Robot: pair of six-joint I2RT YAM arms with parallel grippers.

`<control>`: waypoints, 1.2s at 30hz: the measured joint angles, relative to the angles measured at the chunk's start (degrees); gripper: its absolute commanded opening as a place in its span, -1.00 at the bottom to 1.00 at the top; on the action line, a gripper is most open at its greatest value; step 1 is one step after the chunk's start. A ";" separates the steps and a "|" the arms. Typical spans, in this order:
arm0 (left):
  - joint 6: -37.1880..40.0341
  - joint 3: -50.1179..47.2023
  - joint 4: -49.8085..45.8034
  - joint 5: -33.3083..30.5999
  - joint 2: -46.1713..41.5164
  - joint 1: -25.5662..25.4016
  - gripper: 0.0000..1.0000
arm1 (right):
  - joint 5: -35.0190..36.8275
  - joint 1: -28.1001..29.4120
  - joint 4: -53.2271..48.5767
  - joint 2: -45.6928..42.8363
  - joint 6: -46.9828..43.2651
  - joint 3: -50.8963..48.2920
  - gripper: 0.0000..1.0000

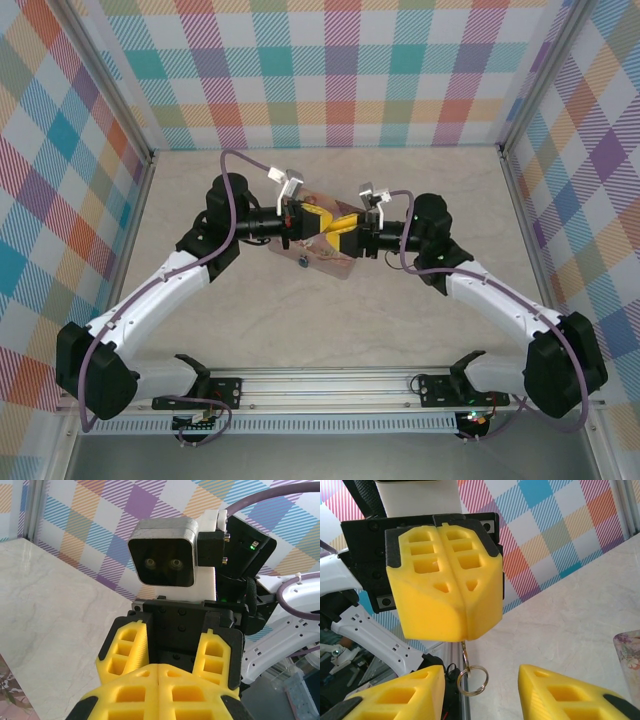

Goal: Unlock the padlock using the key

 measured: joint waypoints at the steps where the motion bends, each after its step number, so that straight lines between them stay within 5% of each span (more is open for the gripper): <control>1: -0.09 0.00 0.00 0.00 0.00 0.00 -1.00 | -0.04 0.13 0.39 0.28 0.31 0.02 -0.25; 19: -0.13 0.00 -0.13 -1.84 0.00 0.00 -0.95 | 0.79 0.81 1.62 0.70 0.61 0.02 -0.94; 28: -0.33 -0.61 -2.25 -7.56 -2.40 0.31 0.45 | 4.96 0.85 -5.95 -2.99 -3.87 -0.07 -0.94; 36: -2.43 -9.31 -3.96 -14.67 -10.56 5.84 0.78 | 15.13 0.85 -19.93 -3.08 -8.39 -0.13 -0.94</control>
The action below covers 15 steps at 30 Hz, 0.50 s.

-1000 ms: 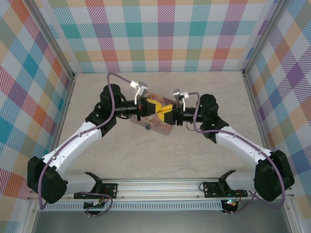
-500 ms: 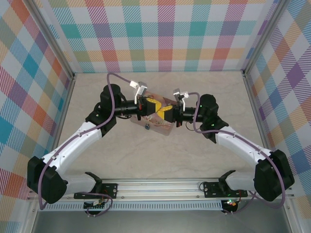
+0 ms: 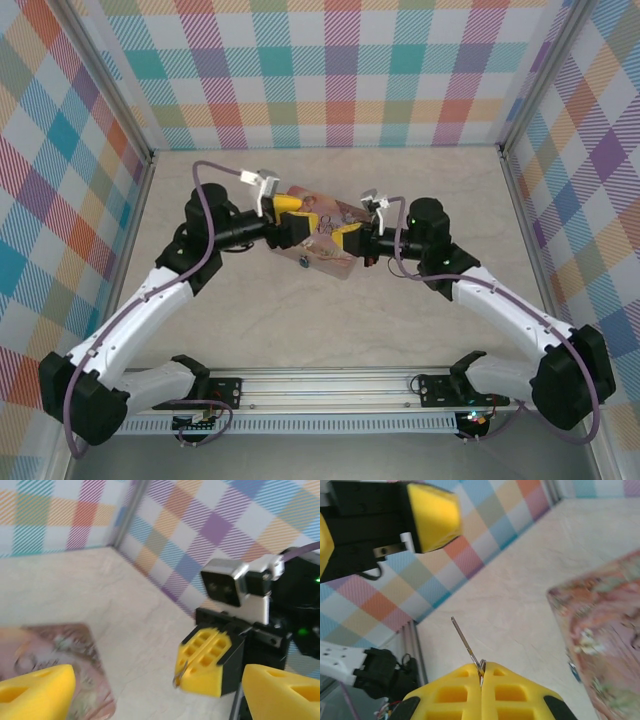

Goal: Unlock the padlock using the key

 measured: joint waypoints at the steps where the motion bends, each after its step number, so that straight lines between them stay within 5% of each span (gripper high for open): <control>1: -0.55 -2.60 0.24 -0.76 -0.72 0.46 0.79 | 1.11 0.00 -0.79 0.87 0.09 -0.09 -0.94; 8: -3.39 -20.98 3.30 -4.42 -2.45 0.94 0.81 | 5.97 0.00 -1.14 10.93 3.39 -0.61 -0.95; 15: -3.52 -25.79 9.79 -5.51 0.66 0.94 0.77 | 6.36 -0.07 -0.70 22.67 9.01 3.26 -0.95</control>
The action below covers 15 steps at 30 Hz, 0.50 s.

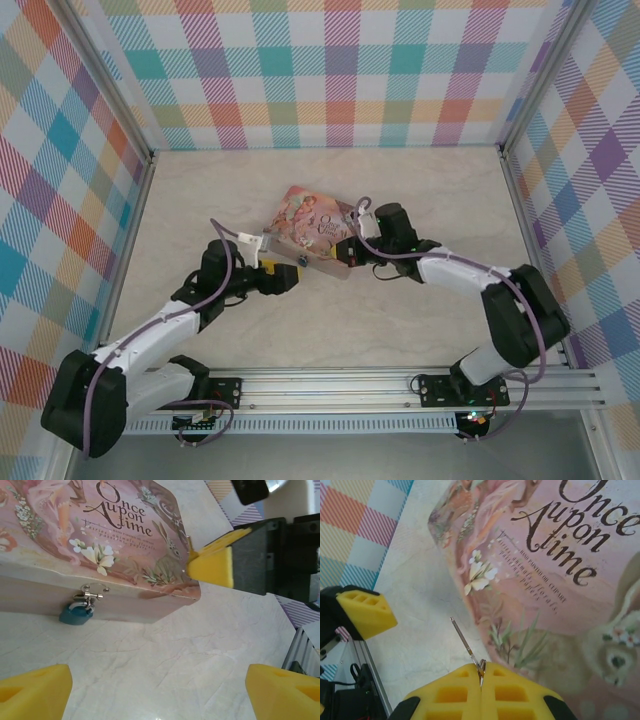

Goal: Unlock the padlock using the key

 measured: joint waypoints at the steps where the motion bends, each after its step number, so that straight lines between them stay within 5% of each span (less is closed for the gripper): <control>1: 0.00 -0.20 1.44 -0.02 1.05 0.00 0.76 | -0.07 -0.02 0.37 1.14 0.70 0.81 -0.95; 15: 1.95 -0.44 16.15 -0.42 17.57 0.07 0.76 | -0.61 -2.03 2.51 6.82 5.20 4.24 -0.95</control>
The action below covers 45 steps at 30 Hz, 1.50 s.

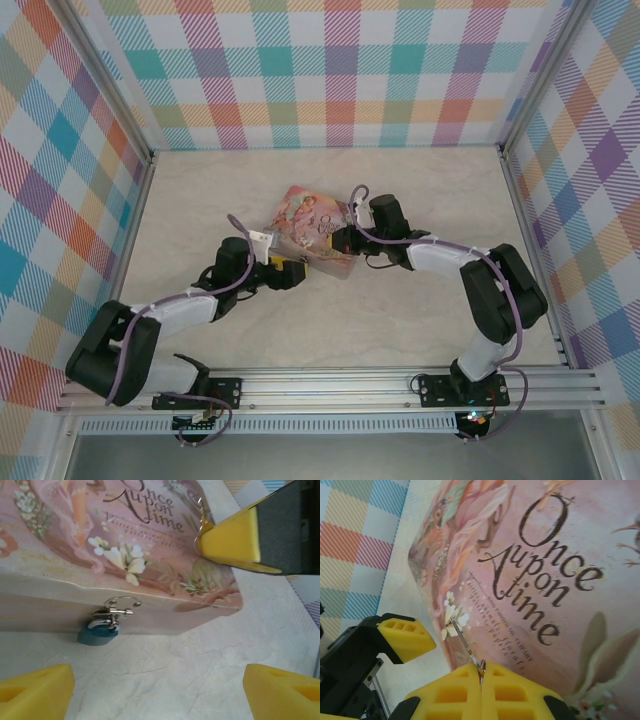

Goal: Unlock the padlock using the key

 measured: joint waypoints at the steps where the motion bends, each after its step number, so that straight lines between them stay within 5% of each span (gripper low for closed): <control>1: 0.11 0.02 1.11 0.00 1.49 0.02 0.77 | 0.24 -0.09 -0.42 0.22 0.17 0.13 -0.95; 12: 1.31 0.72 13.75 1.20 15.91 0.74 0.66 | 0.42 -0.17 -0.87 0.39 0.35 0.20 -0.94; 24: 1.77 2.91 19.91 2.62 21.22 1.07 0.59 | 0.42 -0.24 -1.68 0.50 0.33 0.61 -0.94; 35: 0.72 4.87 23.02 5.90 25.22 1.60 0.15 | 0.42 -0.44 -1.70 0.50 0.31 0.63 -0.94; 45: -3.39 5.27 25.77 8.83 26.40 1.60 -0.02 | 0.42 -0.44 -1.68 0.52 0.33 0.63 -0.94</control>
